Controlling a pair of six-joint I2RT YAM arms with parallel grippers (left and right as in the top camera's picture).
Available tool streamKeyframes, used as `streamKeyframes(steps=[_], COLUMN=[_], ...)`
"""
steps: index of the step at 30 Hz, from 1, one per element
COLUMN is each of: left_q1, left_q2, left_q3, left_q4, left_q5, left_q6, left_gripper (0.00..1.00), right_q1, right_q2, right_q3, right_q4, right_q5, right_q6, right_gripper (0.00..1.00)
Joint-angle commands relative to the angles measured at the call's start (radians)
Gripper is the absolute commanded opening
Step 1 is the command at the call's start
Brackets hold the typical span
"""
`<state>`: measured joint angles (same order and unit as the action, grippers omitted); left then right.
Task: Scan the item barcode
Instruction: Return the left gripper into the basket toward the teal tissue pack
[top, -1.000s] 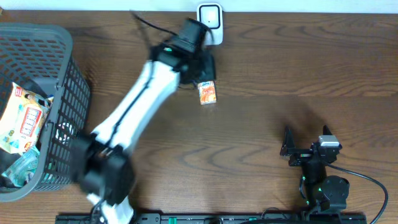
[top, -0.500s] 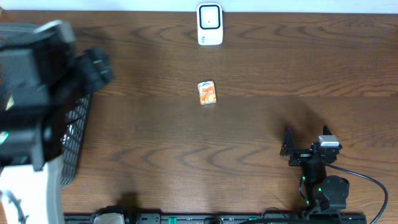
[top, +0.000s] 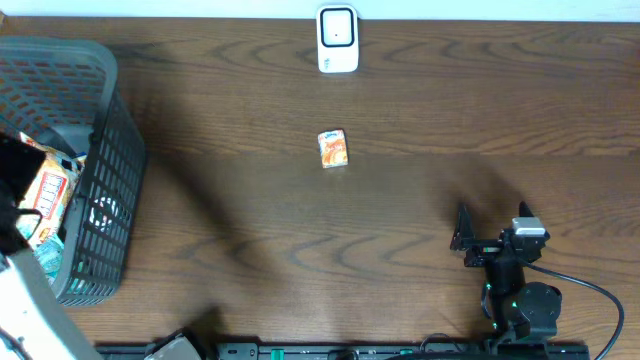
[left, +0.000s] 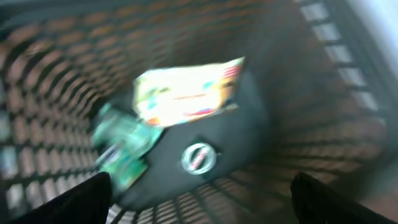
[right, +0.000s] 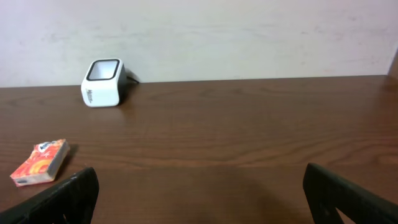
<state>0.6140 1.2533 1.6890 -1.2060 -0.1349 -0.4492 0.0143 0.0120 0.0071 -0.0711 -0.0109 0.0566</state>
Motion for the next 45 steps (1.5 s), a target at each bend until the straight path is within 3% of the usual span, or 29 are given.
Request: streamKeyframes(steps=[1,9,15,17,26,45], left_q1=[0.031,0.044,0.045,0.049,0.092,0.116], left_q2=[0.089,0.282,0.372,0.389,0.391,0.391], left_q3=[-0.019,-0.023,-0.091,-0.157,-0.364,-0.647], left_q4=[-0.067,-0.145,-0.172,-0.145,0.031,0.309], left_q5=[-0.168,-0.204,-0.249,-0.248,-0.248,-0.243], left_q6=[-0.153,-0.160,-0.301,-0.349,-0.349,-0.349], left_gripper=[0.90,0.90,0.90,0.90,0.90,0.84], right_q1=[-0.006,-0.006,-0.006,-0.006,-0.006,-0.006], right_q2=[-0.005,-0.005,-0.005,-0.005,-0.005,-0.005], right_q3=[-0.002,-0.002,-0.002,-0.002,-0.002,-0.002], right_q4=[-0.004,-0.004,-0.004,-0.004,-0.004,-0.004], right_q5=[0.002,0.002,0.002,0.002,0.002,0.002], right_q6=[0.002,0.002,0.002,0.002,0.002,0.002], right_gripper=[0.99,0.99,0.99,0.99,0.99,0.99])
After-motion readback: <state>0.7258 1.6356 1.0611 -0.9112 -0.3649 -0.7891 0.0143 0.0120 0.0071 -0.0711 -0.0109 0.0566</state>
